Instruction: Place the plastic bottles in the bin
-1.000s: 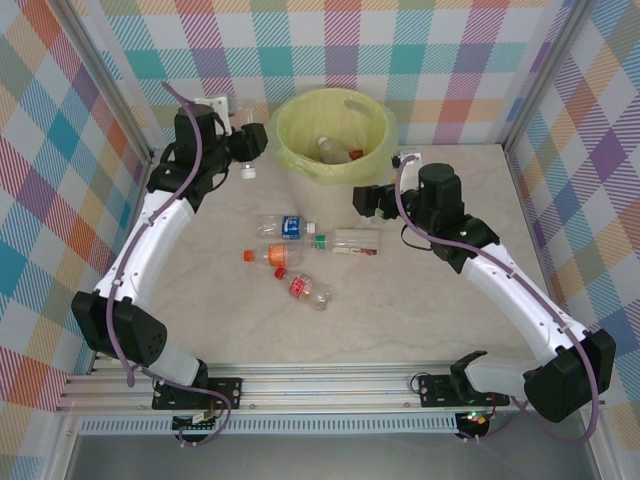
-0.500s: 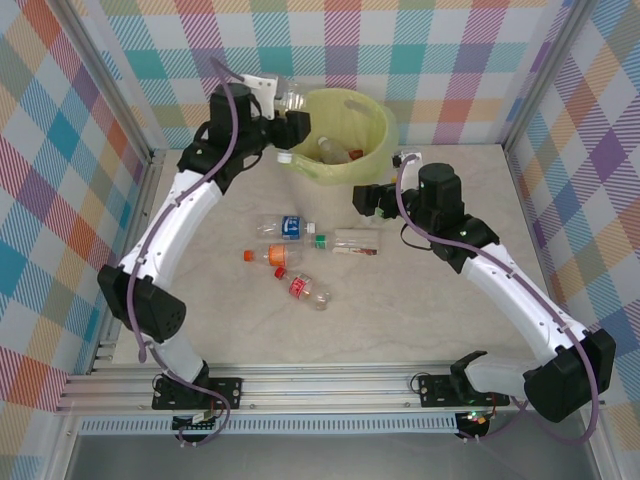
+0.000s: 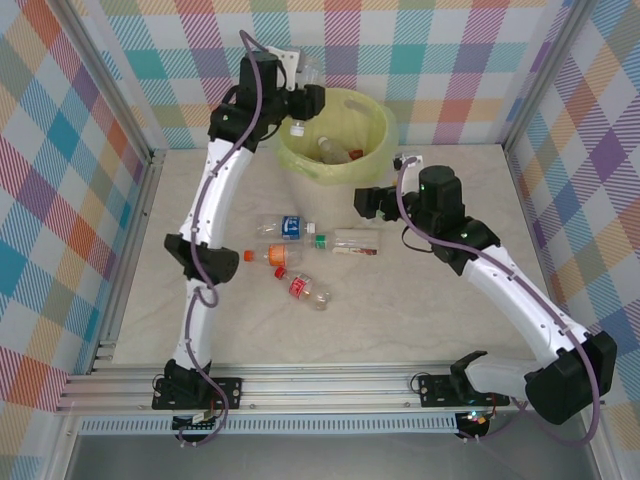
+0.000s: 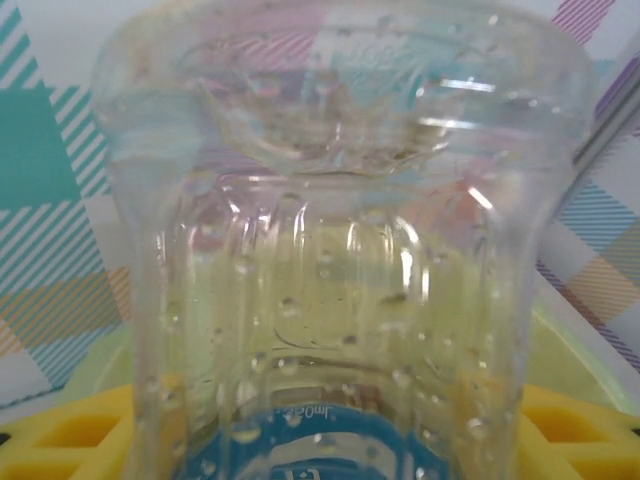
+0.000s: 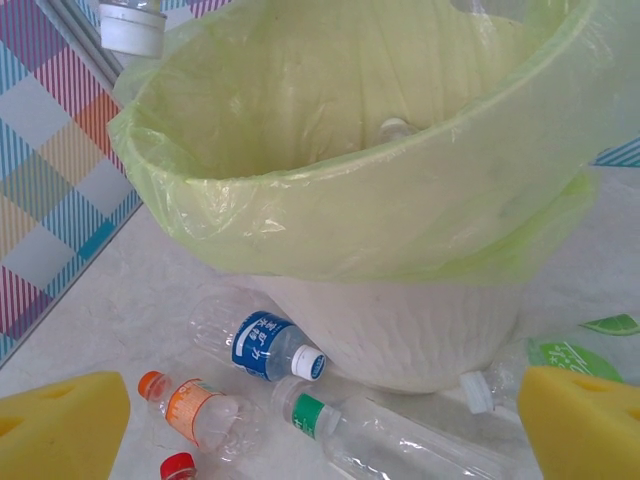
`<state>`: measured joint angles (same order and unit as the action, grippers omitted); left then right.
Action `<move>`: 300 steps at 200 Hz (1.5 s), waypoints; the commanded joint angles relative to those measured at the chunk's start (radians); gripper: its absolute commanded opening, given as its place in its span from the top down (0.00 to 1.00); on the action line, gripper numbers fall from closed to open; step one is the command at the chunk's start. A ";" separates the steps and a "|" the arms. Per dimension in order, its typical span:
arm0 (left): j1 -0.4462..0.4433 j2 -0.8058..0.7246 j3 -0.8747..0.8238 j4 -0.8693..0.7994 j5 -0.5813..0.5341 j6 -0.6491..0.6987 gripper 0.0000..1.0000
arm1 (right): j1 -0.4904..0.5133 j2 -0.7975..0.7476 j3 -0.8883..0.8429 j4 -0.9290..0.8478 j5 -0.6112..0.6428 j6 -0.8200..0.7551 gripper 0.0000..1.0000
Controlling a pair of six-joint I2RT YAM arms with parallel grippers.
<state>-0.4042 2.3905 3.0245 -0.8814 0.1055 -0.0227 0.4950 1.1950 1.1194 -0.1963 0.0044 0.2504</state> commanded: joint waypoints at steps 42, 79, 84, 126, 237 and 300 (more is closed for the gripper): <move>-0.007 0.005 0.084 -0.185 -0.008 -0.016 0.06 | 0.003 -0.025 -0.031 0.004 0.074 -0.004 0.00; -0.007 -0.104 -0.090 -0.134 0.084 0.006 0.00 | -0.011 0.010 -0.033 -0.007 0.119 0.034 0.00; -0.007 -0.129 -0.128 -0.119 0.096 0.007 0.00 | -0.014 0.016 -0.033 -0.010 0.124 0.044 0.00; -0.008 -0.369 -0.517 0.048 0.157 0.031 0.00 | -0.061 0.053 -0.041 -0.028 0.165 0.167 0.00; -0.007 -0.822 -1.229 0.502 -0.067 0.000 0.00 | -0.211 0.128 -0.119 -0.002 0.179 0.461 0.00; -0.007 -0.998 -1.511 0.638 -0.173 -0.138 0.00 | -0.235 0.259 -0.081 -0.004 0.170 0.545 0.00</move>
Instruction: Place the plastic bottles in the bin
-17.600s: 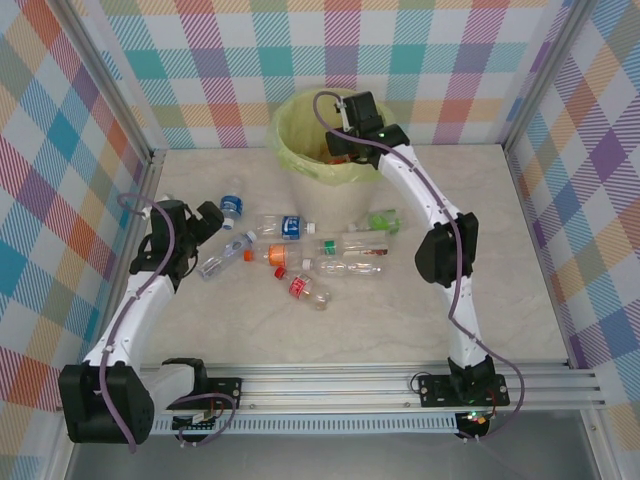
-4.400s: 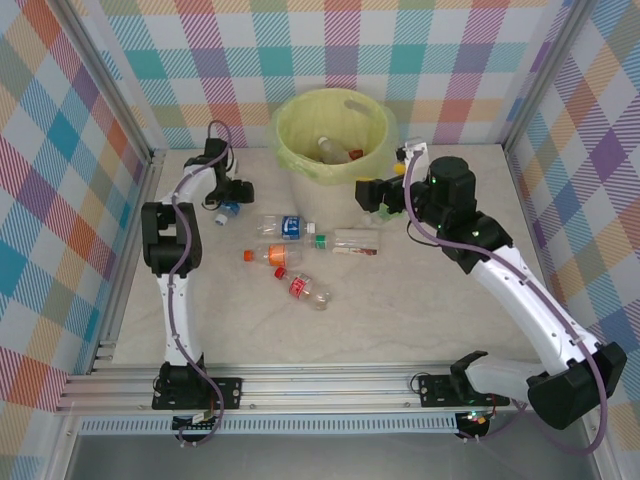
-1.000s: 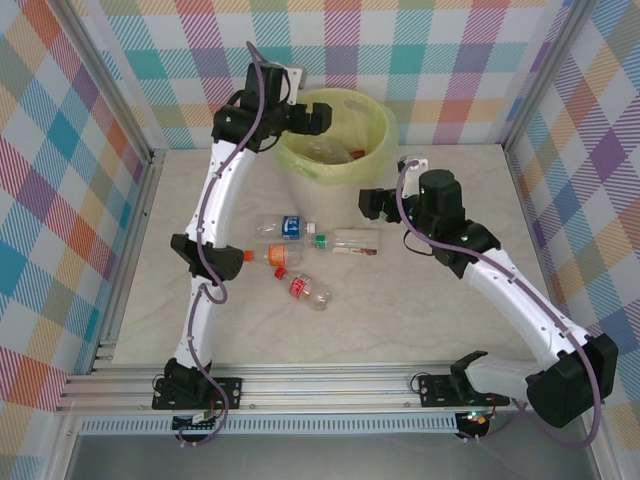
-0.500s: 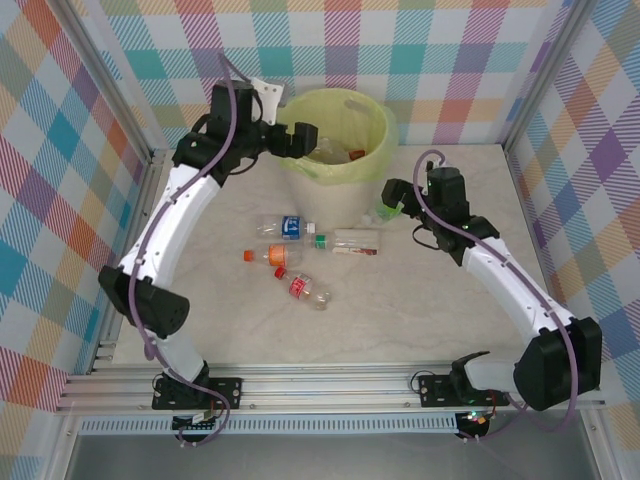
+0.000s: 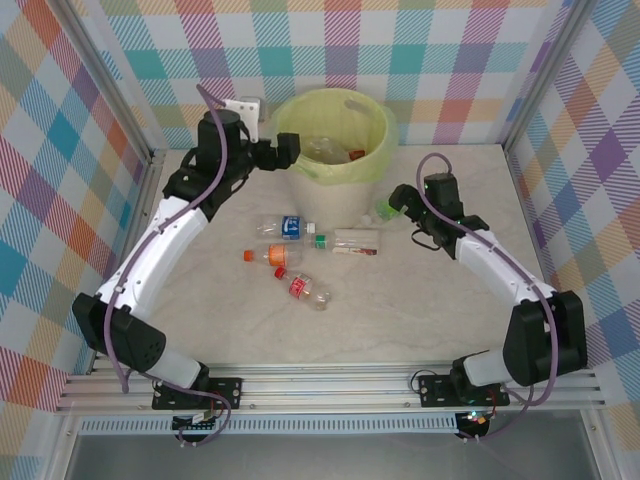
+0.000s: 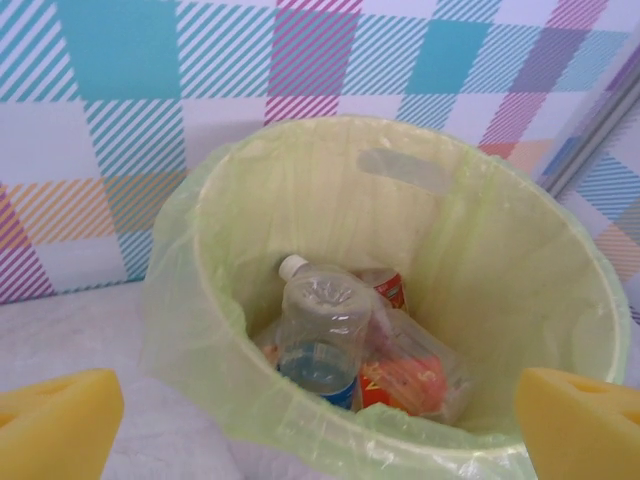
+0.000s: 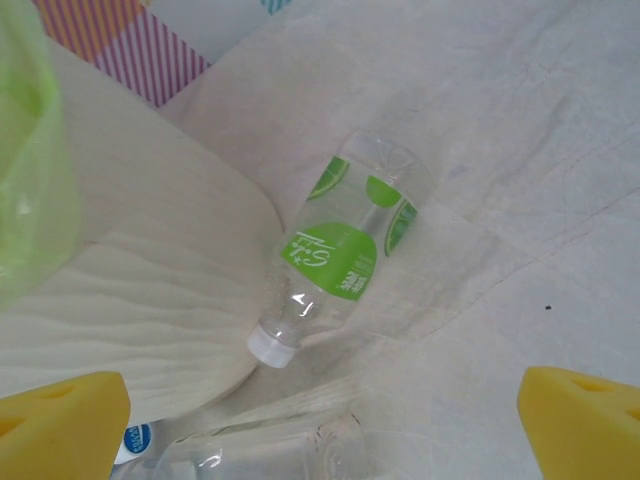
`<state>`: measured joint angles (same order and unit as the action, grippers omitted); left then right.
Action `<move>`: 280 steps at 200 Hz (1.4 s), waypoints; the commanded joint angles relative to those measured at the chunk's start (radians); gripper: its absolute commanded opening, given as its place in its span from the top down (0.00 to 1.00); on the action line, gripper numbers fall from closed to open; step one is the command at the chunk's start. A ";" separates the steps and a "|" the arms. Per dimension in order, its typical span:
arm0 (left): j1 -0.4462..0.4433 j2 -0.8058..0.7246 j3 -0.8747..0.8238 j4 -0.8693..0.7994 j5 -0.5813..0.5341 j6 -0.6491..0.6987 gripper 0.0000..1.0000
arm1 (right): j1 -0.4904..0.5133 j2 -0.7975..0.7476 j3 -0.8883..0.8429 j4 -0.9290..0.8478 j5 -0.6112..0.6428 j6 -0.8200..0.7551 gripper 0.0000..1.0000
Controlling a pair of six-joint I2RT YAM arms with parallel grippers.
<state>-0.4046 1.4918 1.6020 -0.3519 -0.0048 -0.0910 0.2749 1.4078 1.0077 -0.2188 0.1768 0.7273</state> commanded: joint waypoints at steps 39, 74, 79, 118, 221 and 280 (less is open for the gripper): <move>-0.006 -0.230 -0.287 0.121 -0.133 -0.130 0.00 | -0.041 0.173 0.108 -0.015 -0.018 0.168 0.00; 0.004 -0.311 -0.426 0.131 -0.170 -0.183 0.00 | -0.053 0.298 0.206 -0.018 -0.031 0.197 0.00; 0.006 -0.315 -0.437 0.129 -0.173 -0.187 0.00 | -0.054 0.318 0.225 -0.022 -0.032 0.200 0.00; 0.022 -0.343 -0.491 0.092 -0.209 -0.216 0.00 | -0.065 0.451 0.352 -0.038 -0.055 0.251 0.00; 0.079 -0.406 -0.581 0.052 -0.199 -0.259 0.00 | -0.079 0.737 0.635 -0.219 -0.079 0.284 0.02; 0.101 -0.380 -0.596 0.065 -0.171 -0.278 0.00 | -0.077 0.792 0.654 -0.228 -0.154 0.107 0.11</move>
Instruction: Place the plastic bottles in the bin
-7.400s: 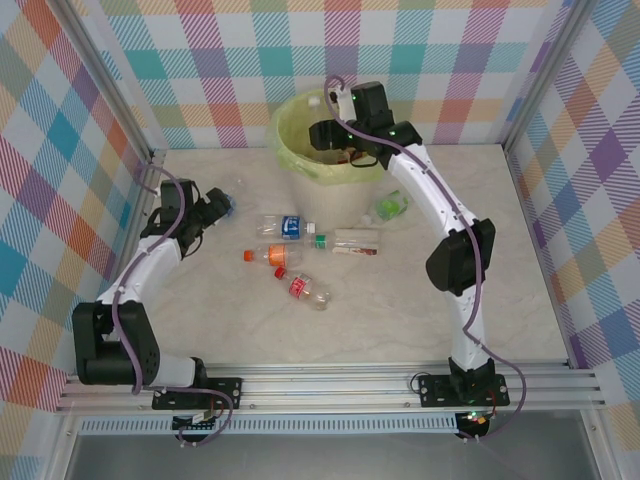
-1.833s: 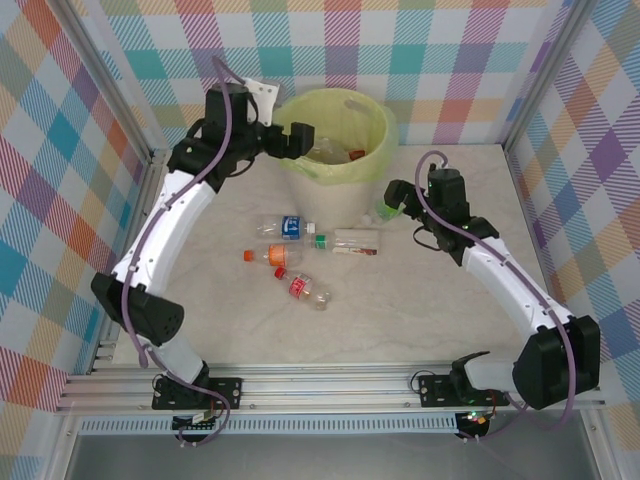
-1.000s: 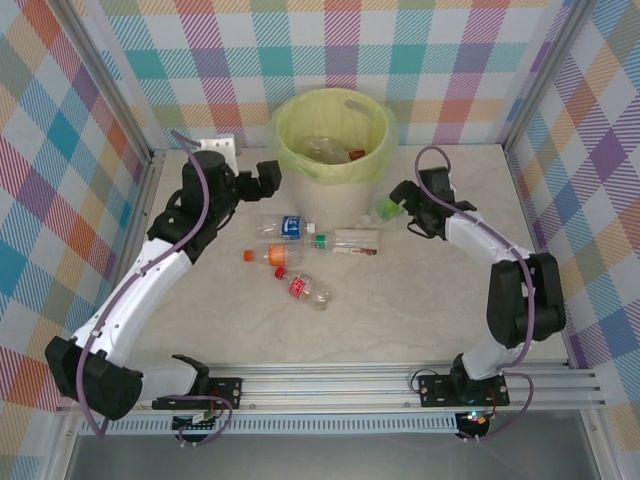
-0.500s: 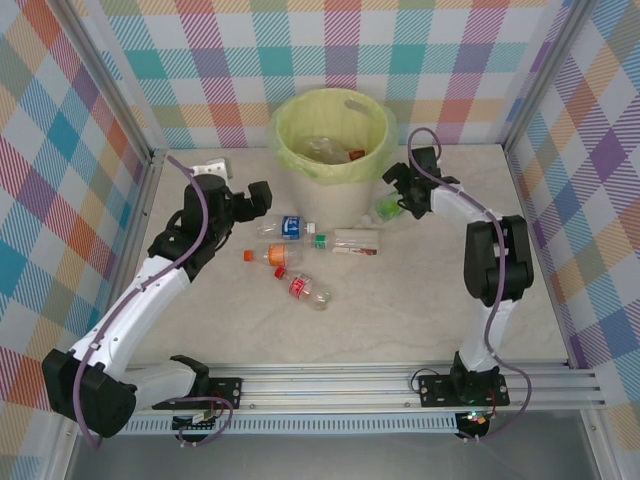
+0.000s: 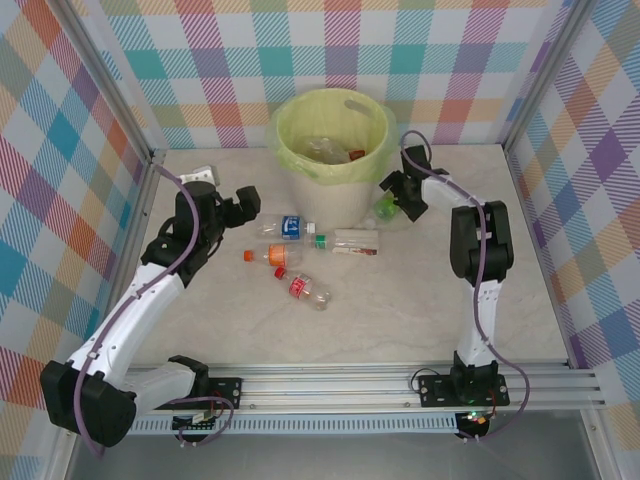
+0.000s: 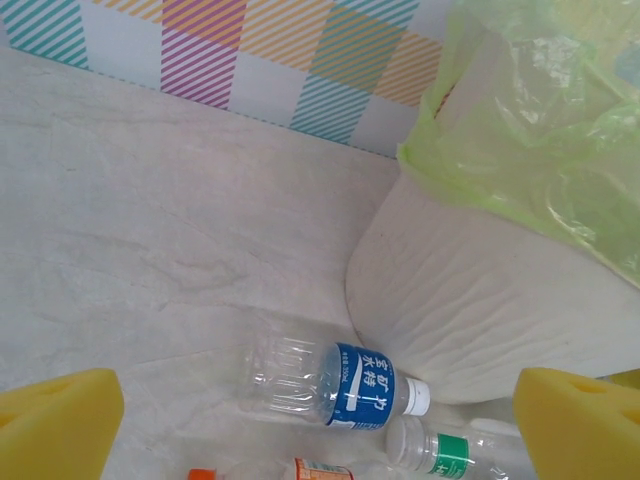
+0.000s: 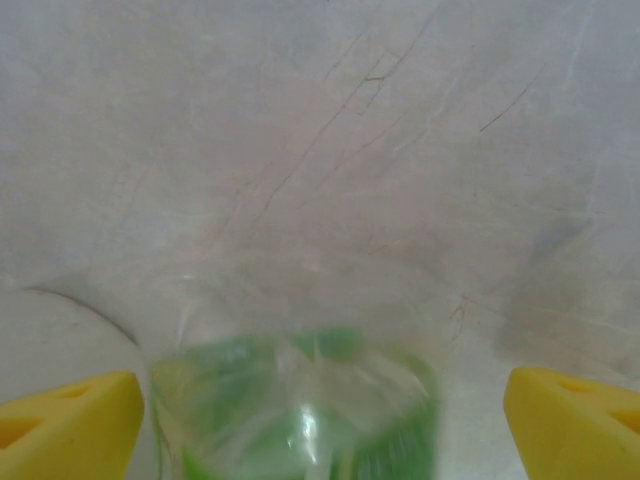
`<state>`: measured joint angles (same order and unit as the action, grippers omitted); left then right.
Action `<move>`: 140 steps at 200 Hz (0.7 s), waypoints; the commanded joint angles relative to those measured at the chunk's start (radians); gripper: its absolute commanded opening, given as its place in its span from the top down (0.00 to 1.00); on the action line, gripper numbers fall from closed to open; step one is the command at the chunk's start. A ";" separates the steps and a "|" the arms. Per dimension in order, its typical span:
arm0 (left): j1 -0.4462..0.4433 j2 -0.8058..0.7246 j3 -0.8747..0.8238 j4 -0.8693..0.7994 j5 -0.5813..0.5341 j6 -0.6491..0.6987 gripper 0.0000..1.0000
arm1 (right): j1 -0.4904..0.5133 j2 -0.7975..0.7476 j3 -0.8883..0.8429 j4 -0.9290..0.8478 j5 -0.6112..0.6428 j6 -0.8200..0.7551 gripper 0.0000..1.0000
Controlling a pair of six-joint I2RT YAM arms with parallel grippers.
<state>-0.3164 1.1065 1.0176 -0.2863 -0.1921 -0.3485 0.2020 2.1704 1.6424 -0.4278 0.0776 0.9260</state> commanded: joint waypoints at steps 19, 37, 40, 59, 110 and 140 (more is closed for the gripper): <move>0.016 0.010 -0.019 -0.001 0.024 -0.033 0.00 | -0.004 0.050 0.038 -0.020 -0.080 -0.145 0.16; 0.018 0.009 -0.024 -0.001 0.032 -0.039 0.00 | -0.004 0.045 0.041 -0.039 -0.050 -0.170 0.24; 0.019 0.008 -0.024 0.001 0.033 -0.040 0.00 | -0.005 0.039 0.034 -0.036 -0.048 -0.171 0.25; 0.020 0.002 -0.035 0.000 0.028 -0.041 0.00 | -0.004 -0.008 -0.039 0.032 -0.078 -0.172 0.38; 0.028 0.010 -0.048 0.001 0.053 -0.049 0.00 | -0.004 -0.160 -0.238 0.149 -0.037 -0.149 0.50; 0.030 0.020 -0.056 0.001 0.064 -0.059 0.00 | -0.004 -0.292 -0.379 0.249 0.017 -0.165 0.54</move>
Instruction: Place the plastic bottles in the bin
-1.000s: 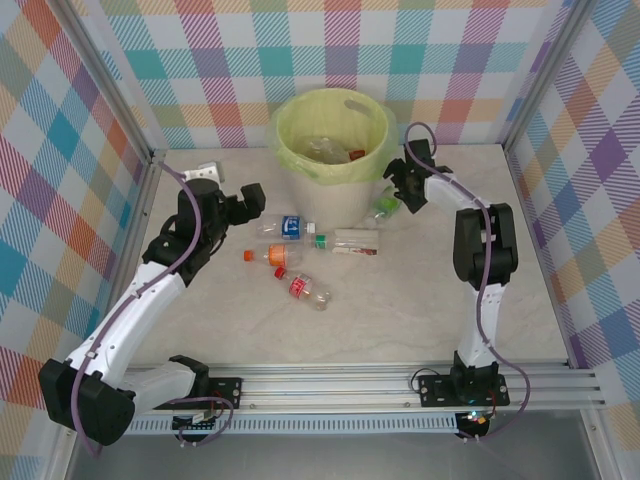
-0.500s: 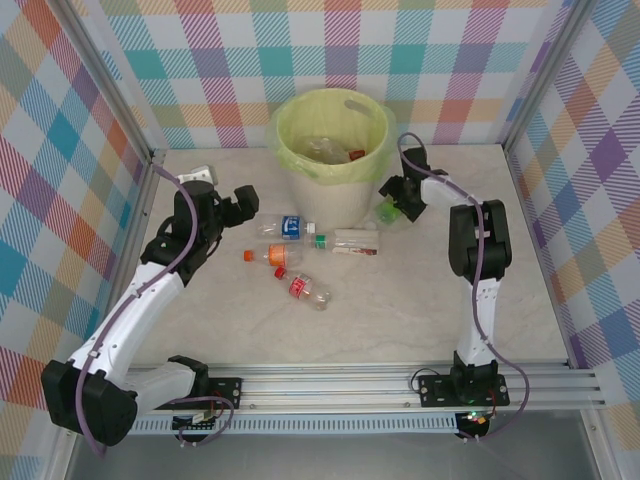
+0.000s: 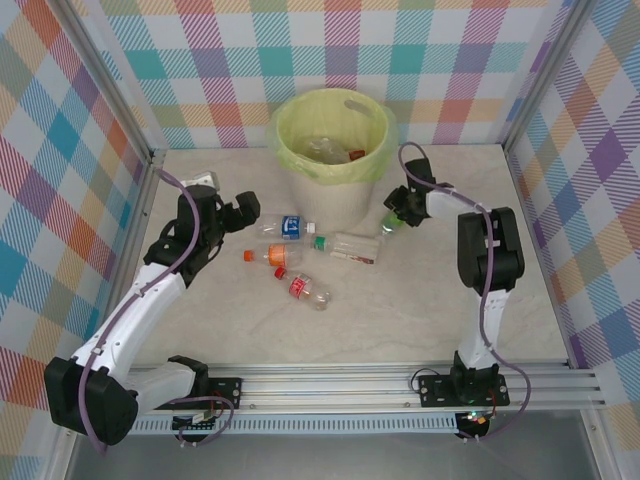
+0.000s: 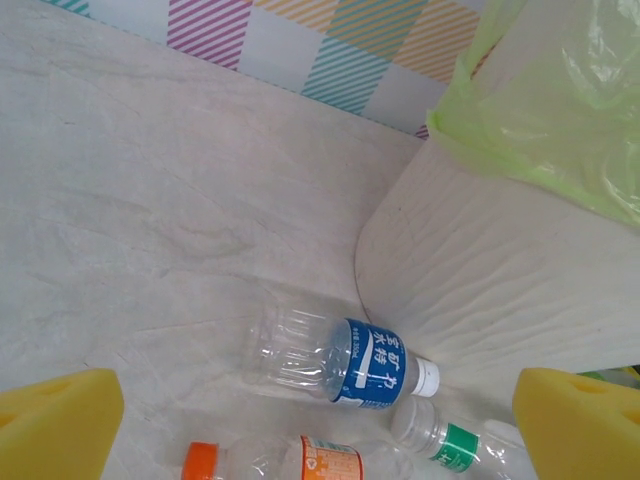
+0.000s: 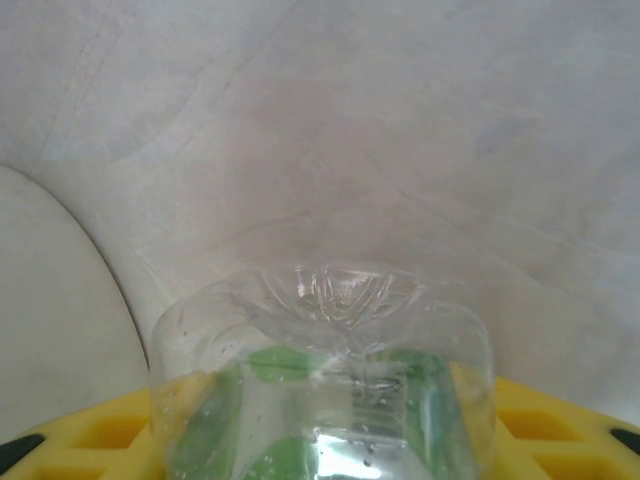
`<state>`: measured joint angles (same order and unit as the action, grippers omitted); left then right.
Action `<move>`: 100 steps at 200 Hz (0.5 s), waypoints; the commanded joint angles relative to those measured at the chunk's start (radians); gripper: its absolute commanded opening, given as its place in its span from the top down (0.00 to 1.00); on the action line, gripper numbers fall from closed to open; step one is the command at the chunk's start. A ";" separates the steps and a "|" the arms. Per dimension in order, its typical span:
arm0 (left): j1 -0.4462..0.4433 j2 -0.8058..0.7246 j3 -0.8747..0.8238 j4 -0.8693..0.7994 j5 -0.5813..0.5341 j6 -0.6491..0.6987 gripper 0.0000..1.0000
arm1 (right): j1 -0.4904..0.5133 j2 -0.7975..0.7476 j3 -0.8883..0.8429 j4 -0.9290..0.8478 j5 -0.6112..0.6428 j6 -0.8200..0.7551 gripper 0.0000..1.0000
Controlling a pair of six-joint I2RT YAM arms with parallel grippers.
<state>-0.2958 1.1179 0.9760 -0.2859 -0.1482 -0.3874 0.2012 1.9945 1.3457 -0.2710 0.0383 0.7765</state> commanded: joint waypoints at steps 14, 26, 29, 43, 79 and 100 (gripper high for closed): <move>0.010 0.015 -0.022 0.000 0.024 -0.029 0.00 | -0.003 -0.193 -0.169 0.168 0.095 -0.013 0.56; 0.011 0.019 -0.029 0.000 0.028 -0.038 0.00 | -0.003 -0.251 -0.223 0.215 0.113 -0.020 0.56; 0.011 0.020 -0.030 0.029 0.029 -0.042 0.00 | -0.003 -0.263 -0.233 0.228 0.113 -0.025 0.56; 0.012 0.027 -0.039 0.040 0.034 -0.059 0.00 | -0.004 -0.326 -0.274 0.270 0.105 -0.049 0.56; 0.017 0.044 -0.062 0.060 0.043 -0.106 0.00 | -0.002 -0.471 -0.329 0.355 0.059 -0.096 0.57; 0.018 0.050 -0.066 0.060 0.045 -0.115 0.00 | -0.002 -0.538 -0.330 0.386 0.034 -0.111 0.57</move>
<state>-0.2871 1.1606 0.9257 -0.2550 -0.1143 -0.4664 0.2012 1.5360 1.0248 0.0090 0.1066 0.7120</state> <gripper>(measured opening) 0.997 0.515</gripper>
